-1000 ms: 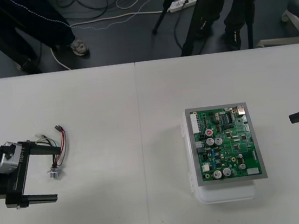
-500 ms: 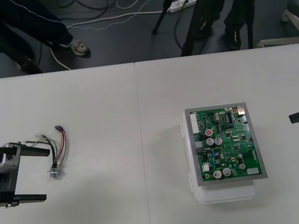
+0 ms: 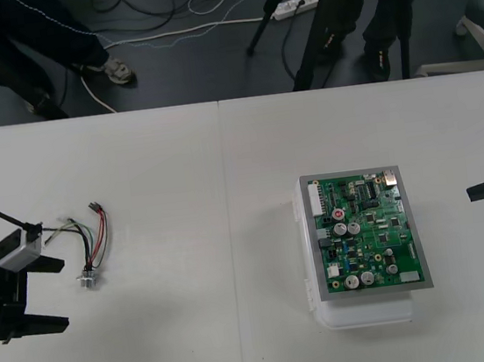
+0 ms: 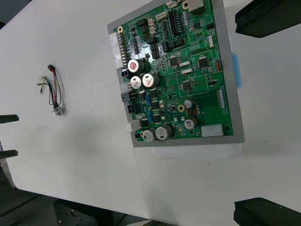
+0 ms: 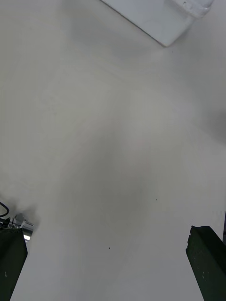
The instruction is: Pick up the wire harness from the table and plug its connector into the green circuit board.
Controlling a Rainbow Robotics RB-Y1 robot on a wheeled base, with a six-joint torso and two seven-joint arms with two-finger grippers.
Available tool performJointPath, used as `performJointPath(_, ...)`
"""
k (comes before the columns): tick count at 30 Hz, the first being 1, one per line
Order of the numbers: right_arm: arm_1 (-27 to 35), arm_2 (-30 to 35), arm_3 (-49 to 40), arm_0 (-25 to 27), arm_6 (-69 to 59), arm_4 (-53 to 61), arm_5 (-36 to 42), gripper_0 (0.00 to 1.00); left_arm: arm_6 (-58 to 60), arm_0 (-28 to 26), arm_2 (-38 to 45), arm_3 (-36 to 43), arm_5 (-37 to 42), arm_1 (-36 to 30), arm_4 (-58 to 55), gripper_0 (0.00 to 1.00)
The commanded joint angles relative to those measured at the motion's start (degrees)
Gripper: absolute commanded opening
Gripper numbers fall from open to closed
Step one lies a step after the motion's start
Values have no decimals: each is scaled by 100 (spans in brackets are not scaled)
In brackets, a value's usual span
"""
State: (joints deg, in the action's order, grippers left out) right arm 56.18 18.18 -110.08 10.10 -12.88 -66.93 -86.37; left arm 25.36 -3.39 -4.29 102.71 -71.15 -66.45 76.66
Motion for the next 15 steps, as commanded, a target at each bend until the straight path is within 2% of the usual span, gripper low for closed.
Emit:
performJointPath(1,-204,-69,171,71,259,224,51,100,874,-259,166,408,391,-263,438,100)
performJointPath(15,-846,-69,496,54,479,699,51,100,3186,-435,166,1261,637,35,1888,100)
